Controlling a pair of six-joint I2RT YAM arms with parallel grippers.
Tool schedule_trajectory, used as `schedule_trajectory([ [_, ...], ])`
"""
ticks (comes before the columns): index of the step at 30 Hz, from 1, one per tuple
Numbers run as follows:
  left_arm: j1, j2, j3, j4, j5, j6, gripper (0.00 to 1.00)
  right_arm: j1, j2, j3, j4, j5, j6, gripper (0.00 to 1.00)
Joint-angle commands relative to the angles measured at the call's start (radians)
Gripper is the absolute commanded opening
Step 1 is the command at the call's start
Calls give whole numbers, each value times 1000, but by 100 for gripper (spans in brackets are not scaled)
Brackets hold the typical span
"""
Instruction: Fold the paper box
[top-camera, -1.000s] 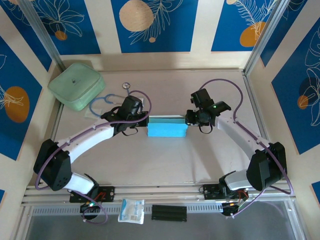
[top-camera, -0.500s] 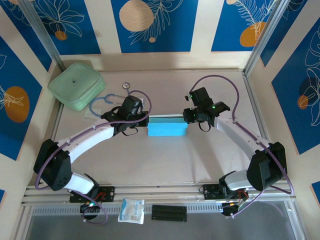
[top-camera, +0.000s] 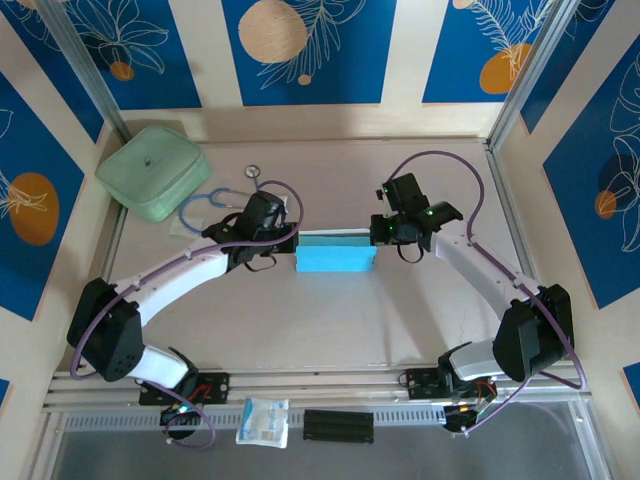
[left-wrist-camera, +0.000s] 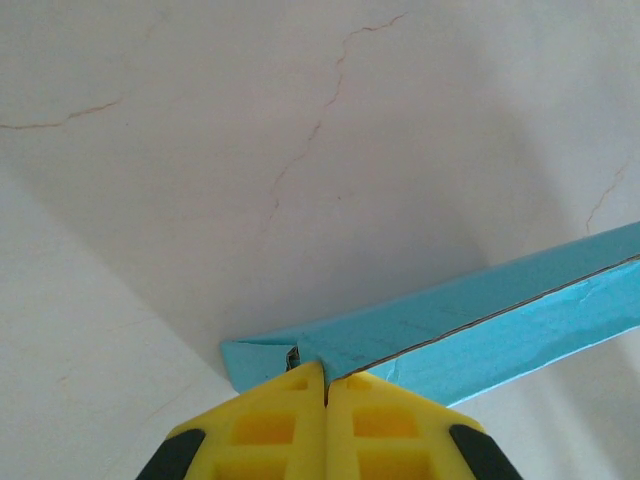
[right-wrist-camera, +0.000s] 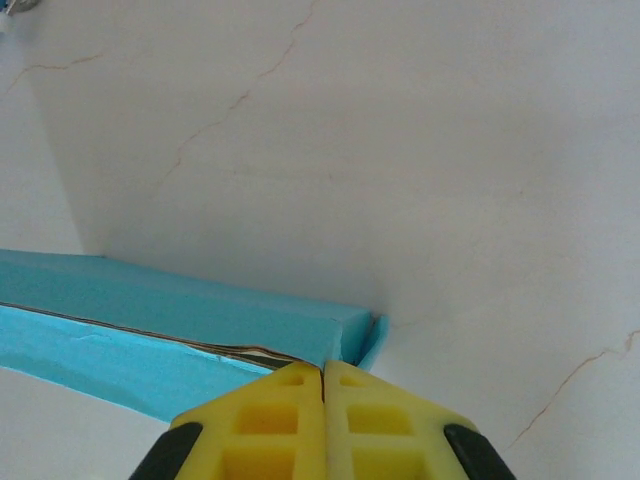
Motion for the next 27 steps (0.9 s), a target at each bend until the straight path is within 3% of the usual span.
schedule_trajectory([
  [1,-4,11,24,1,-7,-11,2,-12,-3,46,-114,-2,154,3],
  [6,-5,28,24,7,-2,-15,2,-8,-34,15,-145,2,248,3],
  [20,-13,34,30,4,-4,-17,2,68,-30,-85,-181,78,259,2],
  [27,-16,34,35,5,-4,-19,2,88,-30,-120,-213,101,355,2],
])
